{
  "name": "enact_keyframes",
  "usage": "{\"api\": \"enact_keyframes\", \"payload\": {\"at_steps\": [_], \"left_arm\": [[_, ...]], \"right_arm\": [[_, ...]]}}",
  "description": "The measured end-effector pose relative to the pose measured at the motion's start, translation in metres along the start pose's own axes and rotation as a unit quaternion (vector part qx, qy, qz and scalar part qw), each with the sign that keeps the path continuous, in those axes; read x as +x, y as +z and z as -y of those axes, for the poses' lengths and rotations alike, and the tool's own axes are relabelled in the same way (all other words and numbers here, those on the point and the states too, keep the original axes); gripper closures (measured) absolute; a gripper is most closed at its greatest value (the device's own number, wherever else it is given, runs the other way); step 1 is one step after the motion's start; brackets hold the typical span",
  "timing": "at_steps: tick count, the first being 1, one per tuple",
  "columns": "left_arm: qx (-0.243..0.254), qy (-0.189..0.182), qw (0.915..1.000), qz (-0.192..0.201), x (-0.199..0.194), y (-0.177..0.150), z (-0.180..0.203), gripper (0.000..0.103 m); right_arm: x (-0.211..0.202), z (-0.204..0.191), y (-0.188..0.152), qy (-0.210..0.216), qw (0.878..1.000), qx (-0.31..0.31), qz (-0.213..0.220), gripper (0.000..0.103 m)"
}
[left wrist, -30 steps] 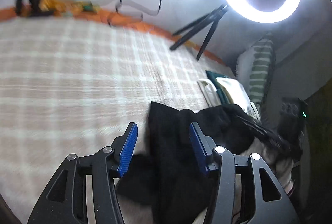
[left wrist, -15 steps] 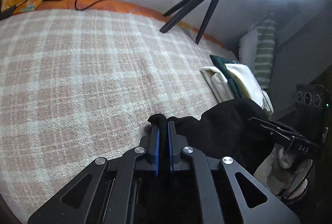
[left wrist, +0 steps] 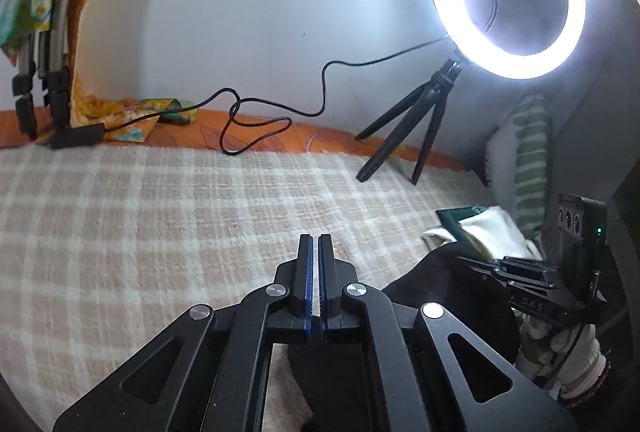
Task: Fold small clothes
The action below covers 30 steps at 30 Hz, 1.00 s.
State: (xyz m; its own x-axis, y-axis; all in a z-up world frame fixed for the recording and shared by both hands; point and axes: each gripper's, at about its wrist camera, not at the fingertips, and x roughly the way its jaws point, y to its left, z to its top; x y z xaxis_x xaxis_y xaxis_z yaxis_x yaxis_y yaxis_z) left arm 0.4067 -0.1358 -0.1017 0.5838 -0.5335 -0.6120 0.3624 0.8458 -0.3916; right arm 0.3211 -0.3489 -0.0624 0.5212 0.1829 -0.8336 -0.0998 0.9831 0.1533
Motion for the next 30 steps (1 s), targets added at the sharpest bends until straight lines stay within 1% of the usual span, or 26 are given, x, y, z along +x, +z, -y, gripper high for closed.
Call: {"api": "enact_keyframes", "payload": {"at_steps": [1, 2, 3, 4, 5, 6, 7, 9, 11, 12, 14, 16, 17, 19, 20, 21, 22, 23, 26, 27, 29, 30], "left_arm": [[-0.002, 0.002, 1.0000, -0.005, 0.002, 0.001, -0.001, 0.102], [-0.003, 0.004, 1.0000, -0.004, 0.002, 0.001, -0.001, 0.102], [-0.002, 0.001, 1.0000, -0.001, -0.003, -0.001, -0.002, 0.102], [0.000, 0.000, 1.0000, -0.001, -0.009, -0.003, -0.004, 0.101], [0.001, 0.000, 1.0000, -0.004, -0.015, -0.005, -0.005, 0.099], [-0.001, 0.001, 0.9999, -0.012, -0.022, -0.009, -0.006, 0.091], [-0.003, -0.004, 0.9998, -0.018, -0.030, -0.013, -0.006, 0.089], [0.005, -0.016, 0.9994, -0.029, -0.047, -0.026, -0.002, 0.088], [0.016, -0.019, 0.9989, -0.039, -0.065, -0.041, 0.002, 0.088], [0.015, -0.022, 0.9986, -0.044, -0.074, -0.051, 0.003, 0.088], [0.017, -0.025, 0.9979, -0.057, -0.087, -0.068, 0.006, 0.088], [0.004, -0.036, 0.9967, -0.073, -0.096, -0.084, 0.006, 0.088], [-0.005, -0.043, 0.9957, -0.082, -0.100, -0.094, 0.007, 0.088], [-0.017, -0.052, 0.9944, -0.090, -0.105, -0.108, 0.010, 0.088], [-0.026, -0.060, 0.9932, -0.097, -0.106, -0.115, 0.011, 0.088], [-0.035, -0.066, 0.9915, -0.107, -0.105, -0.123, 0.013, 0.084], [-0.043, -0.070, 0.9899, -0.116, -0.104, -0.131, 0.015, 0.078], [-0.049, -0.072, 0.9884, -0.124, -0.102, -0.138, 0.017, 0.075], [-0.061, -0.075, 0.9851, -0.143, -0.093, -0.154, 0.021, 0.075], [-0.069, -0.077, 0.9832, -0.150, -0.089, -0.158, 0.021, 0.075], [-0.091, -0.089, 0.9799, -0.153, -0.083, -0.162, 0.019, 0.075], [-0.099, -0.097, 0.9783, -0.154, -0.081, -0.164, 0.019, 0.075]], "right_arm": [[0.007, -0.003, 0.002, -0.021, 1.000, -0.013, -0.011, 0.095], [0.015, -0.005, 0.003, -0.041, 0.998, -0.026, -0.026, 0.093], [0.019, -0.005, 0.003, -0.053, 0.997, -0.029, -0.039, 0.083], [0.016, -0.004, 0.001, -0.043, 0.998, -0.023, -0.042, 0.071], [0.011, -0.001, -0.001, -0.031, 0.999, -0.018, -0.039, 0.071], [0.002, 0.001, -0.004, -0.020, 0.999, -0.012, -0.034, 0.071], [-0.007, 0.002, -0.008, -0.013, 0.999, -0.007, -0.031, 0.071], [-0.037, 0.010, -0.019, 0.010, 1.000, 0.009, -0.016, 0.071], [-0.064, 0.016, -0.032, 0.020, 0.999, 0.023, -0.006, 0.070], [-0.077, 0.020, -0.041, 0.025, 0.999, 0.031, -0.004, 0.067], [-0.099, 0.023, -0.062, 0.034, 0.999, 0.041, -0.004, 0.067], [-0.112, 0.023, -0.090, 0.037, 0.998, 0.054, -0.017, 0.067], [-0.112, 0.021, -0.107, 0.041, 0.997, 0.061, -0.033, 0.067], [-0.106, 0.019, -0.130, 0.044, 0.994, 0.074, -0.063, 0.067], [-0.102, 0.018, -0.136, 0.048, 0.993, 0.078, -0.072, 0.067], [-0.097, 0.017, -0.142, 0.049, 0.992, 0.081, -0.081, 0.067], [-0.094, 0.017, -0.145, 0.045, 0.992, 0.086, -0.083, 0.067], [-0.090, 0.018, -0.147, 0.046, 0.991, 0.095, -0.083, 0.067], [-0.081, 0.028, -0.149, 0.057, 0.985, 0.139, -0.086, 0.067], [-0.079, 0.029, -0.148, 0.058, 0.984, 0.146, -0.085, 0.067], [-0.074, 0.028, -0.146, 0.056, 0.984, 0.147, -0.083, 0.069], [-0.071, 0.024, -0.145, 0.054, 0.985, 0.143, -0.085, 0.074]]}}
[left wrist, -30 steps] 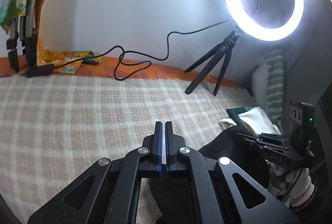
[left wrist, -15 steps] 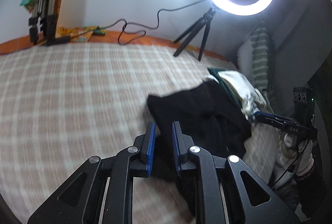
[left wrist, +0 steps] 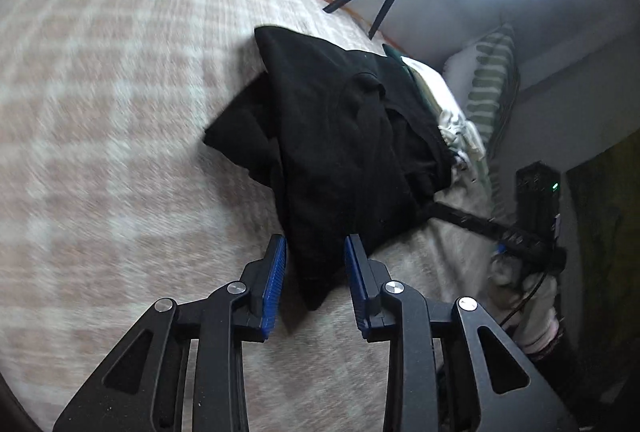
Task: Fold small clothes
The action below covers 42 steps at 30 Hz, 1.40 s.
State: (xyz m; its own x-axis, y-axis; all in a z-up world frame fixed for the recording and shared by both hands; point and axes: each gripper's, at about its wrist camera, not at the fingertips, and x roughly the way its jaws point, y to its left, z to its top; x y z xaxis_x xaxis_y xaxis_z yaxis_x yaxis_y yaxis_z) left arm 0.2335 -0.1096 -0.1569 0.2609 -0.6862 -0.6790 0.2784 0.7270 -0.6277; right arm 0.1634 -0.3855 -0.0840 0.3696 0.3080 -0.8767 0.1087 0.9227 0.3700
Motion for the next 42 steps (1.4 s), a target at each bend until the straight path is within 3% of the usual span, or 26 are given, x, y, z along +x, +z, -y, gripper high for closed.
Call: {"api": "enact_keyframes", "payload": {"at_steps": [2, 3, 4, 6, 10, 13, 15, 17, 19, 22, 24, 28, 30, 32, 33, 35, 38, 41, 42], "left_arm": [[0.003, -0.005, 1.0000, 0.001, 0.005, -0.001, 0.003, 0.079], [0.011, -0.005, 0.9999, 0.003, 0.006, -0.002, 0.005, 0.090], [0.019, -0.006, 0.9998, 0.007, 0.007, -0.002, 0.008, 0.099], [0.029, -0.006, 0.9994, 0.016, 0.003, 0.001, 0.013, 0.099], [0.049, 0.007, 0.9978, 0.044, -0.015, 0.008, 0.016, 0.099], [0.042, 0.018, 0.9975, 0.053, -0.021, 0.010, 0.008, 0.099], [0.042, 0.023, 0.9974, 0.053, -0.021, 0.010, 0.005, 0.099], [0.043, 0.023, 0.9975, 0.051, -0.022, 0.010, 0.003, 0.099], [0.051, 0.027, 0.9971, 0.050, -0.021, 0.009, 0.005, 0.099], [0.057, 0.028, 0.9968, 0.048, -0.021, 0.008, 0.007, 0.099], [0.055, 0.028, 0.9969, 0.048, -0.019, 0.009, 0.007, 0.099], [0.054, 0.026, 0.9971, 0.047, -0.017, 0.010, 0.008, 0.099], [0.057, 0.026, 0.9971, 0.044, -0.014, 0.010, 0.009, 0.099], [0.055, 0.024, 0.9974, 0.041, -0.011, 0.010, 0.009, 0.099], [0.053, 0.021, 0.9976, 0.041, -0.011, 0.010, 0.009, 0.099], [0.050, 0.014, 0.9977, 0.044, -0.012, 0.013, 0.011, 0.099], [0.051, 0.000, 0.9967, 0.063, -0.024, 0.019, 0.016, 0.099], [0.054, -0.009, 0.9948, 0.086, -0.040, 0.024, 0.020, 0.100], [0.054, -0.007, 0.9946, 0.088, -0.042, 0.024, 0.020, 0.100]], "right_arm": [[0.006, -0.009, -0.001, 0.004, 1.000, -0.013, -0.009, 0.091], [0.010, -0.017, -0.003, -0.002, 1.000, -0.028, -0.013, 0.098], [0.009, -0.021, -0.005, -0.011, 0.999, -0.038, -0.008, 0.099], [0.003, -0.027, -0.006, -0.005, 0.999, -0.045, -0.001, 0.100], [-0.020, -0.024, -0.010, -0.013, 0.998, -0.060, 0.024, 0.101], [-0.012, -0.012, -0.015, -0.063, 0.996, -0.059, 0.009, 0.100], [-0.007, -0.012, -0.017, -0.069, 0.995, -0.070, -0.005, 0.099], [-0.006, -0.012, -0.017, -0.077, 0.993, -0.086, -0.022, 0.093], [-0.017, -0.008, -0.013, -0.087, 0.992, -0.088, 0.004, 0.066], [-0.043, 0.007, -0.002, -0.075, 0.993, -0.070, 0.063, 0.064], [-0.047, 0.020, 0.009, -0.065, 0.993, -0.058, 0.079, 0.060], [-0.029, 0.030, 0.028, -0.034, 0.996, -0.051, 0.059, 0.060], [-0.022, 0.026, 0.030, -0.038, 0.996, -0.065, 0.054, 0.061], [-0.011, 0.016, 0.031, -0.038, 0.995, -0.084, 0.042, 0.082], [-0.009, 0.012, 0.031, -0.029, 0.996, -0.084, 0.032, 0.100], [-0.012, 0.008, 0.033, 0.001, 0.997, -0.064, 0.030, 0.101], [-0.032, 0.005, 0.040, 0.084, 0.995, -0.015, 0.055, 0.101], [-0.046, 0.017, 0.042, 0.183, 0.979, 0.057, 0.072, 0.101], [-0.044, 0.021, 0.041, 0.192, 0.976, 0.070, 0.069, 0.101]]}}
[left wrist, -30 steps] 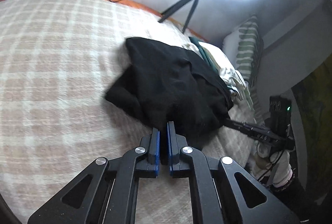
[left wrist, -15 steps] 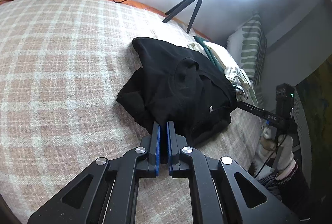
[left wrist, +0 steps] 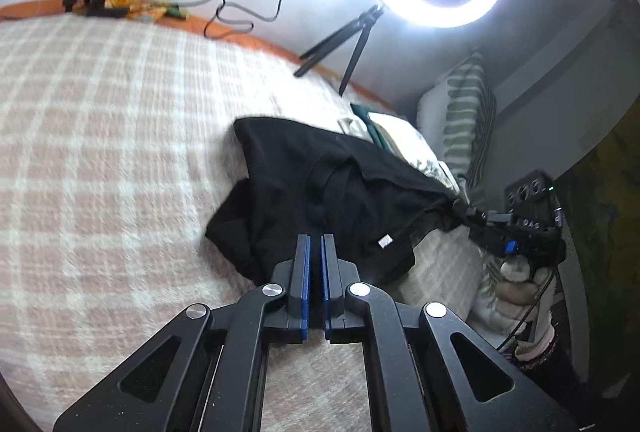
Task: Fold small clothes
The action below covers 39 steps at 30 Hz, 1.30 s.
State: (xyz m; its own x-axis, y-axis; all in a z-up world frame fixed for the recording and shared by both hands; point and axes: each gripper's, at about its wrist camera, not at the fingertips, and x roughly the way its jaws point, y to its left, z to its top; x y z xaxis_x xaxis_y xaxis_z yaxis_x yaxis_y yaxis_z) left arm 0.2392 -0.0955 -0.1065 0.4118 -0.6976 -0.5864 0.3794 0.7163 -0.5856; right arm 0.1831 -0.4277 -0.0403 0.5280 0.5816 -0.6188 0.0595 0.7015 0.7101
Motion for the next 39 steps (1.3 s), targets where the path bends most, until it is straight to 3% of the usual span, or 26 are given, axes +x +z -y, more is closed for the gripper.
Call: {"api": "enact_keyframes", "payload": {"at_steps": [1, 4, 6, 8, 10, 13, 16, 21, 26, 31, 33, 35, 36, 37, 38, 39], "left_arm": [[-0.003, 0.000, 1.0000, -0.001, -0.001, -0.001, -0.002, 0.100], [-0.015, 0.008, 0.9996, -0.021, 0.006, -0.010, -0.013, 0.100], [-0.022, 0.005, 0.9990, -0.037, 0.011, -0.017, -0.018, 0.100], [-0.031, 0.015, 0.9985, -0.042, 0.011, -0.019, -0.021, 0.100], [-0.037, 0.022, 0.9985, -0.033, 0.007, -0.015, -0.024, 0.099], [-0.027, 0.045, 0.9985, -0.015, -0.003, -0.007, -0.024, 0.097], [-0.020, 0.063, 0.9977, -0.014, -0.007, -0.005, -0.025, 0.087], [-0.020, 0.080, 0.9963, -0.024, -0.008, -0.007, -0.034, 0.086], [-0.037, 0.086, 0.9956, -0.009, -0.019, -0.003, -0.045, 0.086], [-0.047, 0.086, 0.9951, 0.001, -0.027, -0.001, -0.053, 0.086], [-0.051, 0.087, 0.9949, 0.002, -0.029, -0.001, -0.055, 0.086], [-0.053, 0.088, 0.9947, 0.002, -0.030, -0.002, -0.057, 0.086], [-0.053, 0.088, 0.9947, 0.001, -0.031, -0.002, -0.057, 0.086], [-0.052, 0.087, 0.9948, 0.001, -0.032, -0.002, -0.057, 0.086], [-0.051, 0.087, 0.9949, 0.001, -0.032, -0.002, -0.057, 0.086], [-0.050, 0.087, 0.9950, 0.001, -0.032, -0.003, -0.057, 0.086]], "right_arm": [[0.003, 0.005, -0.001, -0.006, 1.000, 0.008, -0.005, 0.101], [0.029, 0.018, -0.013, -0.092, 0.994, 0.001, -0.051, 0.100], [0.042, 0.021, -0.022, -0.174, 0.980, -0.035, -0.085, 0.095], [0.040, 0.009, -0.024, -0.234, 0.966, -0.087, -0.073, 0.088], [0.030, -0.008, -0.022, -0.251, 0.960, -0.124, -0.033, 0.072], [0.022, -0.055, -0.024, -0.223, 0.953, -0.205, 0.022, 0.068], [0.042, -0.097, -0.039, -0.185, 0.942, -0.279, 0.024, 0.066], [0.101, -0.149, -0.083, -0.172, 0.895, -0.410, -0.034, 0.065], [0.133, -0.162, -0.115, -0.164, 0.865, -0.467, -0.079, 0.058], [0.163, -0.175, -0.141, -0.189, 0.820, -0.532, -0.091, 0.040], [0.175, -0.175, -0.150, -0.211, 0.800, -0.554, -0.095, 0.040], [0.183, -0.173, -0.153, -0.232, 0.784, -0.568, -0.100, 0.048], [0.187, -0.171, -0.153, -0.248, 0.776, -0.572, -0.100, 0.067], [0.185, -0.170, -0.148, -0.251, 0.779, -0.565, -0.102, 0.080], [0.180, -0.169, -0.142, -0.246, 0.788, -0.555, -0.104, 0.082], [0.174, -0.169, -0.133, -0.232, 0.805, -0.537, -0.101, 0.088]]}}
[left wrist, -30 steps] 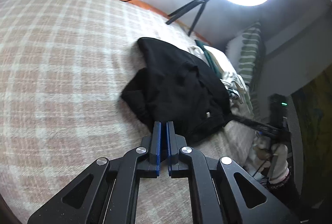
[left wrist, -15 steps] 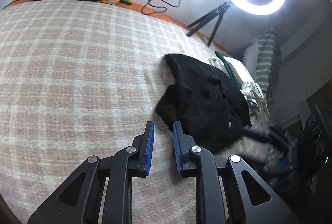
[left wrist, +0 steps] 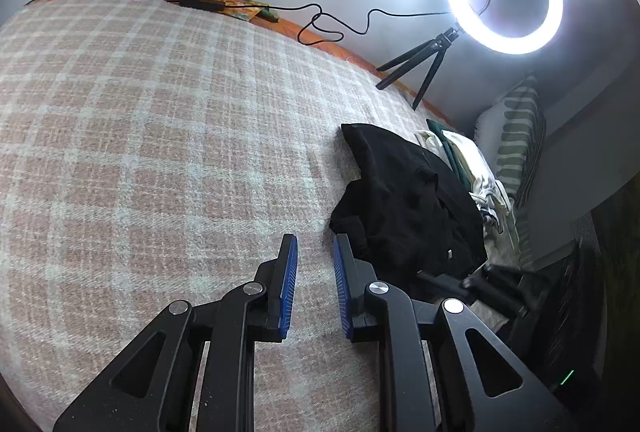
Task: Fold small clothes
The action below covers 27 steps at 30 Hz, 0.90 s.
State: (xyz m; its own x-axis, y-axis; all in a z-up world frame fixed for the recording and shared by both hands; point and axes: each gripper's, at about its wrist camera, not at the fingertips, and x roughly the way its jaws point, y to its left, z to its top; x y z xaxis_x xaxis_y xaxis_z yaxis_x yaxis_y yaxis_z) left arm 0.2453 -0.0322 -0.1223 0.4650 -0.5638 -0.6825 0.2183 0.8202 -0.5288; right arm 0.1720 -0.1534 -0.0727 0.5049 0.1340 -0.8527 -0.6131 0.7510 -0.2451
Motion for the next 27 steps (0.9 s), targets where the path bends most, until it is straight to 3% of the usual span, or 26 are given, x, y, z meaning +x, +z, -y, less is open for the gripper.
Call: {"api": "enact_keyframes", "payload": {"at_steps": [1, 4, 7, 12, 15, 16, 17, 21, 27], "left_arm": [[0.001, -0.001, 1.0000, -0.001, 0.000, 0.000, 0.000, 0.086], [0.004, -0.004, 1.0000, -0.005, 0.004, -0.001, 0.003, 0.086], [0.007, -0.008, 0.9998, -0.014, 0.012, 0.000, 0.007, 0.086], [0.020, -0.018, 0.9992, -0.030, 0.027, -0.002, 0.019, 0.086], [0.019, -0.017, 0.9992, -0.030, 0.030, 0.000, 0.022, 0.086], [0.017, -0.015, 0.9994, -0.028, 0.030, 0.001, 0.021, 0.086], [0.013, -0.014, 0.9995, -0.025, 0.030, 0.003, 0.020, 0.086], [-0.005, -0.014, 0.9998, -0.016, 0.025, 0.008, 0.012, 0.086], [-0.012, -0.011, 0.9998, -0.015, 0.022, 0.010, 0.004, 0.086]], "right_arm": [[-0.004, 0.009, 0.001, 0.012, 1.000, 0.021, 0.006, 0.092], [-0.019, 0.042, 0.001, 0.054, 0.993, 0.097, 0.030, 0.092], [-0.029, 0.075, -0.005, 0.109, 0.978, 0.171, 0.050, 0.094], [-0.034, 0.116, -0.018, 0.123, 0.955, 0.263, 0.066, 0.099], [-0.041, 0.107, -0.015, 0.116, 0.966, 0.216, 0.077, 0.090], [-0.040, 0.099, -0.013, 0.117, 0.970, 0.200, 0.071, 0.065], [-0.039, 0.089, -0.012, 0.112, 0.974, 0.183, 0.067, 0.058], [-0.021, 0.038, -0.006, 0.085, 0.992, 0.085, 0.034, 0.058], [0.002, -0.010, -0.004, 0.021, 1.000, -0.013, 0.006, 0.054]]}}
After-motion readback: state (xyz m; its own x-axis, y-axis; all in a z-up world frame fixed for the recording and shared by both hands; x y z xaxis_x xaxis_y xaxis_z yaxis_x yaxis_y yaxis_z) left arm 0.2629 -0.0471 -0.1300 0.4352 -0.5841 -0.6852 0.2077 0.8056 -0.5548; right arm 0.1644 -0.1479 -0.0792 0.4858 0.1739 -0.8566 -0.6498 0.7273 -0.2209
